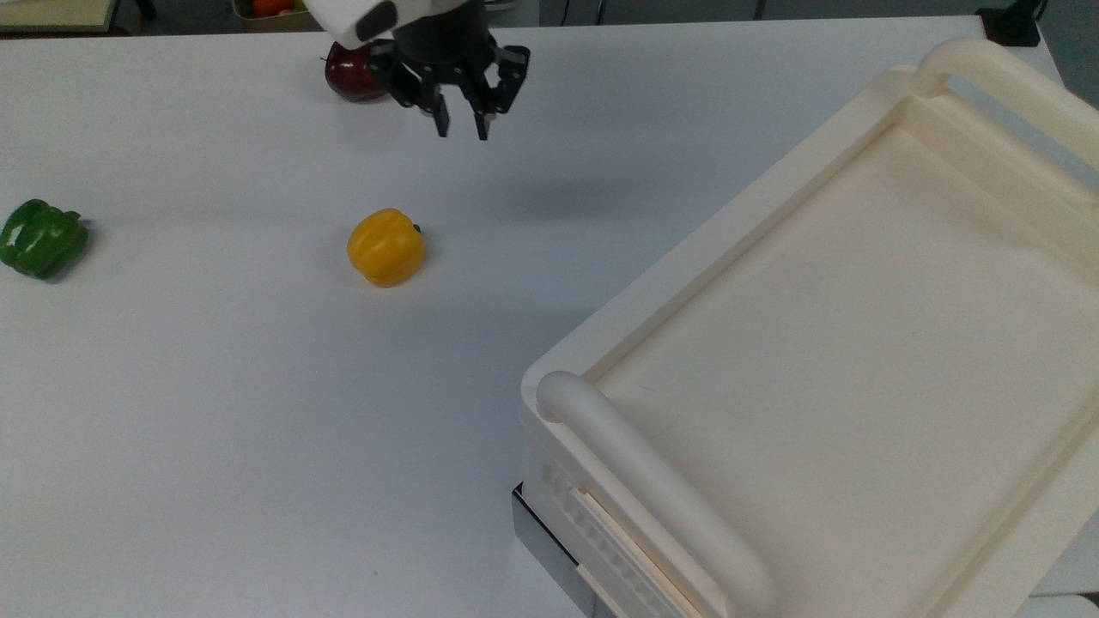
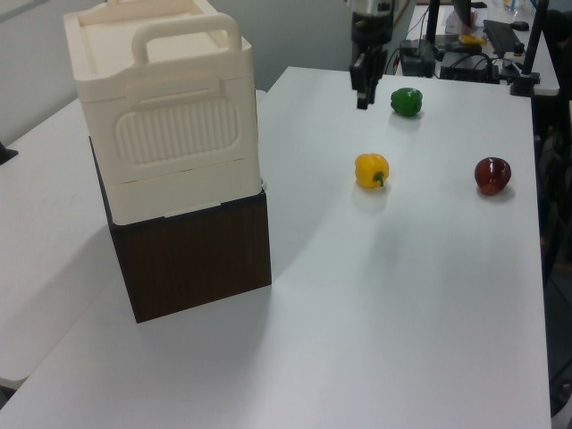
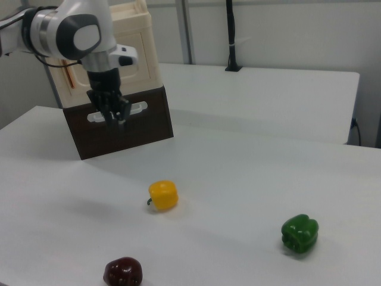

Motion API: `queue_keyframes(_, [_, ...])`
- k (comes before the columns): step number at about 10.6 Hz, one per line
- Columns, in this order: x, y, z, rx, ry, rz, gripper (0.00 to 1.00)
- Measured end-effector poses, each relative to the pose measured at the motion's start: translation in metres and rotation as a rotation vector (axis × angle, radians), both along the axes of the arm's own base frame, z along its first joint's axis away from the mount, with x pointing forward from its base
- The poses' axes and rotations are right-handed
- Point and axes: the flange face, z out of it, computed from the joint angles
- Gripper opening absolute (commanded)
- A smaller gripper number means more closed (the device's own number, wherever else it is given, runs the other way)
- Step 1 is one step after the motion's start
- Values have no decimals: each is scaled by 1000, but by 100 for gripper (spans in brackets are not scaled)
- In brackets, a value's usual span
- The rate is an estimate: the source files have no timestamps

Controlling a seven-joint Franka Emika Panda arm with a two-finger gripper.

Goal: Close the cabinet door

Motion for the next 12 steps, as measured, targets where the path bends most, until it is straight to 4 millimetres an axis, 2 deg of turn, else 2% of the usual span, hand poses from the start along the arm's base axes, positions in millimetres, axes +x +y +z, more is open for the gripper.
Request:
queue_keyframes(2, [-12,-41,18,-5,11,-12,94])
queue_keyframes(3, [-19,-53,29,-4,-1,-14,100])
queue_keyframes(5, [-29,-67,46,-44,-23,-12,100])
queue_keyframes(7, [-36,-73,55,-65,-34,-16,100])
queue_keyframes(12, [-48,-78,60,-63,-34,-23,100])
